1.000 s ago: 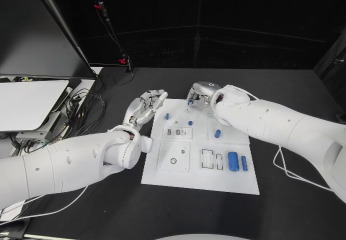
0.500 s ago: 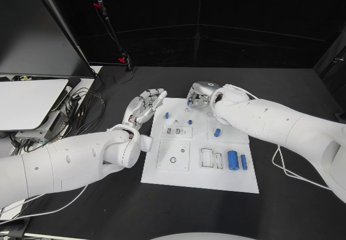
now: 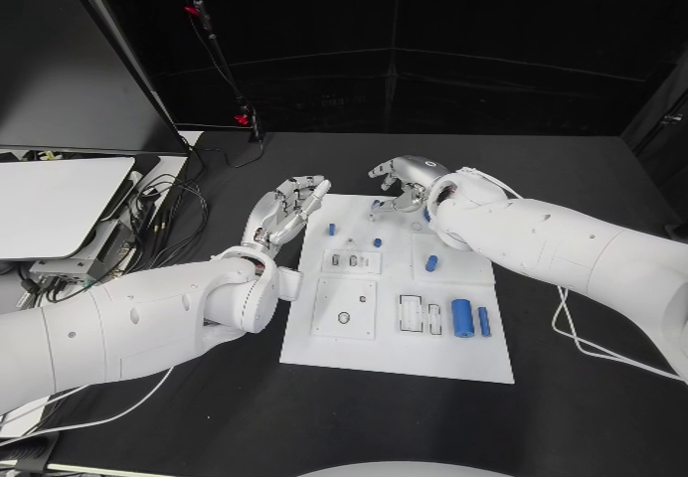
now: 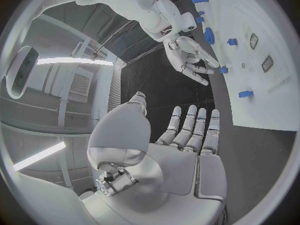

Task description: Assemble the parts on the task board

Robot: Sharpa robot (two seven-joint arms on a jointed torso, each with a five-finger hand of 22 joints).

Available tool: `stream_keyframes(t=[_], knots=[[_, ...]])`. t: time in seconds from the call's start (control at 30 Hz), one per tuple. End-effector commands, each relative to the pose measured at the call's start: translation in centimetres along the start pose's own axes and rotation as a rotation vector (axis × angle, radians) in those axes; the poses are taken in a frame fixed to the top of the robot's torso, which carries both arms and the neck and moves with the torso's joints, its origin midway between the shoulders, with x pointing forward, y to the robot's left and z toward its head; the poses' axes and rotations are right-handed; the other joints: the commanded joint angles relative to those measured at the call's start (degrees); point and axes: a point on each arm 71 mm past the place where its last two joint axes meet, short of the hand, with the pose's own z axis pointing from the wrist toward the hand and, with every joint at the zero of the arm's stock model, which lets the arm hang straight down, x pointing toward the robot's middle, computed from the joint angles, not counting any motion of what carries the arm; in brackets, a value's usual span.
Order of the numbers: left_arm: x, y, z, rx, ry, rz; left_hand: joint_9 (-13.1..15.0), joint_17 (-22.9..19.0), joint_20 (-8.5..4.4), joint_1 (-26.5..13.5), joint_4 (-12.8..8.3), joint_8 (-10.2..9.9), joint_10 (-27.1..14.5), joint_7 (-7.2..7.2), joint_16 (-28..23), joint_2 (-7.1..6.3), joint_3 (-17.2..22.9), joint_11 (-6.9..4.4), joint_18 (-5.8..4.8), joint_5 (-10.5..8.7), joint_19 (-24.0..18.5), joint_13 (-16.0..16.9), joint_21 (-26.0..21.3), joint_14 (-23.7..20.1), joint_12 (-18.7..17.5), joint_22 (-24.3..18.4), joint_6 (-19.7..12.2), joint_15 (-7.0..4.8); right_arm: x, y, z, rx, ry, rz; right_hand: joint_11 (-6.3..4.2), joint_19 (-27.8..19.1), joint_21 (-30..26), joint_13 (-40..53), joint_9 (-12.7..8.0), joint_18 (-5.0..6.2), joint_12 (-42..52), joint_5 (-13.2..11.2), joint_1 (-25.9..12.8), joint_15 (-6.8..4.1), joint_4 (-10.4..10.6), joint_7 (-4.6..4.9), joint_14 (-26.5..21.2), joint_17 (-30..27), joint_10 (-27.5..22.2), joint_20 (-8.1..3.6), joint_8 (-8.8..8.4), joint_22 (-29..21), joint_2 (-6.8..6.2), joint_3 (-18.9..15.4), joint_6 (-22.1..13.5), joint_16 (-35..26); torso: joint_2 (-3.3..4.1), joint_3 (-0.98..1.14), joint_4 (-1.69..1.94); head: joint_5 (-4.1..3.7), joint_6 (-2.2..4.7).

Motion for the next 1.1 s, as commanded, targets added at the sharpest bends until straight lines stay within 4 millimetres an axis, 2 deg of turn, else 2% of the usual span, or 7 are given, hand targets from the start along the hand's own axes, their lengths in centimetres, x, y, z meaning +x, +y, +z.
stream_keyframes(t=[0.03,0.3,0.57,0.73,0.8,1.0,1.1], knots=[[-0.1,-2.0,-0.2,0.283,0.008,0.000,0.0,-0.1,-0.07,0.0,-0.1,0.2,-0.3,9.05,0.4,0.42,0.2,-0.05,0.79,0.20,-0.3,-0.1,0.2,-0.1,0.4,0.0,0.0,0.33,-2.0,-0.1,-0.8,-0.028,-0.194,0.171,-0.14,0.2,0.1,0.1,0.4,0.81,0.6,0.0,-1.0,0.29,-0.1,1.01,1.6,0.5,0.3,-0.09,0.56,0.4,0.33,0.6,2.0,0.1,-0.13,-0.03,-0.16,-0.04,0.04],[-0.2,-1.9,-0.2,0.282,0.004,0.004,-0.1,-0.1,-0.06,0.1,-0.1,0.2,-0.3,9.05,0.4,0.47,0.1,-0.05,0.78,0.32,-0.3,-0.1,0.2,-0.1,0.4,0.0,0.0,0.36,-5.3,-2.6,-3.6,0.020,-0.192,0.378,-1.01,-7.9,-7.2,0.7,1.3,3.20,3.7,0.1,-3.8,-0.33,-0.7,4.54,-4.1,-15.5,3.4,-0.55,2.23,-10.4,2.34,0.3,9.9,-6.6,-0.28,-0.15,-0.60,-1.09,0.37],[-0.2,-1.7,-0.1,0.278,0.004,0.006,-0.1,-0.1,-0.06,0.1,-0.1,0.2,-0.3,9.05,0.4,0.47,0.1,-0.05,0.78,0.32,-0.3,-0.1,0.2,-0.1,0.4,0.0,0.0,0.36,-6.9,-5.5,-6.3,0.061,-0.165,0.430,-3.93,-20.0,-19.5,9.1,1.0,5.79,17.7,0.5,-3.8,-2.42,-2.0,2.95,-13.2,-32.0,9.7,-2.53,1.35,-24.3,3.96,-0.9,9.3,-16.3,-0.36,-0.13,-1.10,-2.29,0.41],[-0.2,-1.6,-0.1,0.277,0.005,0.006,-0.1,-0.1,-0.05,0.1,-0.1,0.2,-0.3,9.05,0.4,0.54,0.1,-0.04,0.77,0.39,-0.3,-0.1,0.2,0.0,0.5,0.0,0.0,0.37,-7.5,-7.3,-7.7,0.088,-0.133,0.436,-4.30,-27.8,-29.3,34.5,0.8,6.77,48.9,0.3,-4.4,-2.55,-2.5,0.27,-19.7,-35.4,-8.5,-3.24,0.92,-32.2,5.45,-3.4,4.3,-18.5,-0.39,-0.16,-1.02,-3.57,0.57],[-0.2,-1.6,-0.1,0.276,0.004,0.006,-0.1,-0.1,-0.05,0.1,-0.1,0.2,-0.3,9.05,0.4,0.54,0.1,-0.04,0.77,0.39,-0.3,-0.1,0.2,0.0,0.5,0.0,0.0,0.37,-7.7,-7.8,-8.1,0.093,-0.136,0.434,-4.48,-29.0,-29.7,46.9,0.7,6.74,63.1,1.1,-5.3,-2.84,-1.7,-1.64,-18.9,-27.0,-7.6,-2.64,0.76,-31.1,6.34,-4.6,3.3,-12.8,-0.33,-0.08,-0.99,-4.03,0.72],[-0.3,-1.4,-0.1,0.273,0.003,0.009,-0.2,-0.1,-0.04,0.2,-0.1,0.3,-0.3,9.05,0.4,0.59,0.1,-0.04,0.76,0.43,-0.3,-0.1,0.2,0.0,0.5,0.1,0.0,0.38,-8.0,-9.0,-8.6,0.100,-0.146,0.411,-4.45,-30.5,-26.0,80.6,0.7,6.27,84.6,6.7,-10.8,-1.52,-1.6,-2.23,1.7,18.6,26.6,-2.34,0.78,-24.8,7.38,-8.3,2.6,5.5,-0.34,-0.12,-0.99,-5.92,1.24],[-0.3,-1.3,-0.1,0.271,0.003,0.009,-0.2,-0.1,-0.03,0.2,-0.1,0.3,-0.3,9.05,0.4,0.66,0.1,-0.04,0.75,0.47,-0.3,-0.1,0.3,0.0,0.5,0.1,0.0,0.41,-7.9,-9.5,-8.6,0.098,-0.147,0.372,-4.69,-9.8,-5.7,86.2,0.9,2.05,85.9,8.5,-10.0,-1.56,-1.9,-2.20,6.2,24.6,36.6,-2.06,1.03,-1.6,8.20,-8.0,4.0,6.3,-0.31,-0.06,-0.89,-6.34,1.32]])
